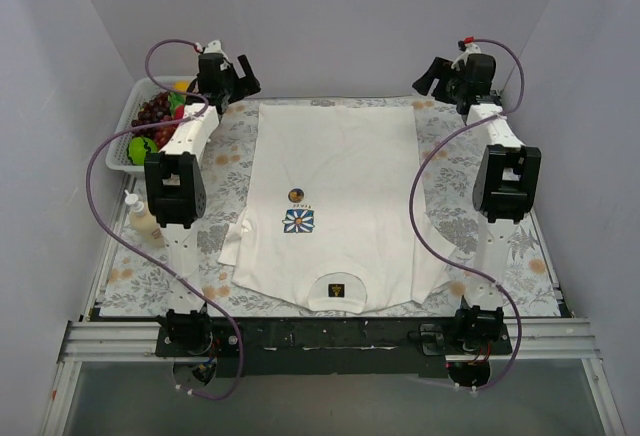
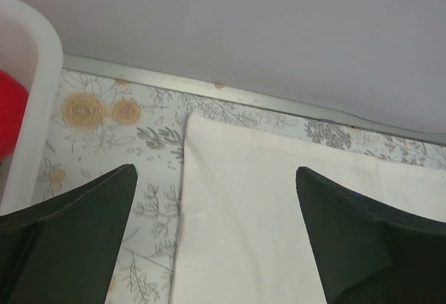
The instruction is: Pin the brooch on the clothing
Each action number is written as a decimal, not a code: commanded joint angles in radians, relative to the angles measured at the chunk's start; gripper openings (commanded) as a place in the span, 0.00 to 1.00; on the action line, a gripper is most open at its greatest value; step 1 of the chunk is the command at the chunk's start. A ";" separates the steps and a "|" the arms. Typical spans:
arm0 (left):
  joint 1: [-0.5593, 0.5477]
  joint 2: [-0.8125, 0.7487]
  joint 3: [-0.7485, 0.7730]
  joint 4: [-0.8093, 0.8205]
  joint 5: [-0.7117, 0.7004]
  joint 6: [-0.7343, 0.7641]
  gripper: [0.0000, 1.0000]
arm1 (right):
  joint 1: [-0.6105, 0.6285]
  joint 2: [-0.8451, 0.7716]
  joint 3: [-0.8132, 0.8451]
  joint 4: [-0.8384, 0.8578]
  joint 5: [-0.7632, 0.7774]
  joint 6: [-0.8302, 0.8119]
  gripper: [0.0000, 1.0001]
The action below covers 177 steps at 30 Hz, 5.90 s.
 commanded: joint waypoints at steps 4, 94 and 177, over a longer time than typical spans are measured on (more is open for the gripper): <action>-0.003 -0.344 -0.253 0.002 0.084 -0.051 0.98 | 0.023 -0.317 -0.253 -0.147 0.005 -0.078 0.81; -0.108 -0.840 -1.008 -0.515 -0.020 -0.159 0.65 | -0.036 -0.973 -1.041 -0.427 0.684 -0.096 0.51; -0.157 -0.904 -0.835 -0.540 -0.240 -0.090 0.98 | 0.514 -1.090 -1.051 -0.325 0.417 -0.121 0.79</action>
